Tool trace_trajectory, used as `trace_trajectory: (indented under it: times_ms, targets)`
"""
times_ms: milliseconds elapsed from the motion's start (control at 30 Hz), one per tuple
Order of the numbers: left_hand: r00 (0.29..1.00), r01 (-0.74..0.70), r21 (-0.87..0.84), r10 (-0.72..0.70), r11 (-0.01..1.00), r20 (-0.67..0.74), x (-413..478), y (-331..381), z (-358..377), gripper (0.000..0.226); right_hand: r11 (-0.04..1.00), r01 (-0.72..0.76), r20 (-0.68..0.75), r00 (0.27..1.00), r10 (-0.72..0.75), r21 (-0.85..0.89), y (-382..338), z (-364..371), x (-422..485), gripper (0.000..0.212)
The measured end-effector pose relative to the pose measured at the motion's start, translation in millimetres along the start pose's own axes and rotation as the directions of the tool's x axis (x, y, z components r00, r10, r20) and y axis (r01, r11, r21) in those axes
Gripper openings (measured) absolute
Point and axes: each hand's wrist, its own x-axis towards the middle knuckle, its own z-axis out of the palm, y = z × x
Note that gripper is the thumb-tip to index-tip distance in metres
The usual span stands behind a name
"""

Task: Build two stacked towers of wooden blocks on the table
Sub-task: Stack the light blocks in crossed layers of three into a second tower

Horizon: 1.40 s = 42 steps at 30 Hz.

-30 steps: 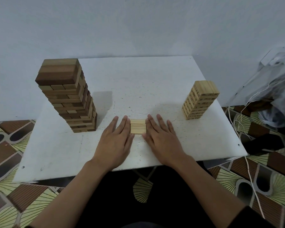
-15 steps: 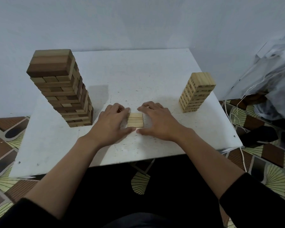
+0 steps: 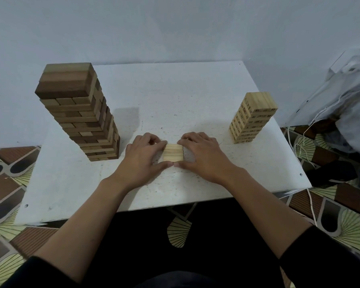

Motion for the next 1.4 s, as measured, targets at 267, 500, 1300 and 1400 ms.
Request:
trace_trajectory:
  times_ms: [267,500,1300,1400]
  targets:
    - [0.999,-0.032,0.030,0.031,0.999,0.021,4.7,-3.4,-2.0,0.060,1.000,0.007,-0.003,1.000,-0.007,-0.026,1.3,0.0,0.9,0.063]
    - [0.980,-0.069,-0.044,0.076,0.997,0.183,18.5,-7.5,-17.7,0.062,0.996,0.032,0.024,0.999,-0.030,-0.084,1.8,-2.7,3.0,0.061]
    - [0.989,-0.146,-0.122,0.147,0.982,0.005,-0.3,20.4,-28.1,0.059,0.986,0.102,-0.001,0.995,-0.103,0.134,-1.6,-40.7,-15.5,0.043]
    - [0.982,-0.189,-0.106,0.184,0.976,-0.053,6.4,34.6,-47.4,0.056,0.988,0.093,-0.073,0.994,-0.085,0.121,-9.3,-65.9,-21.5,0.043]
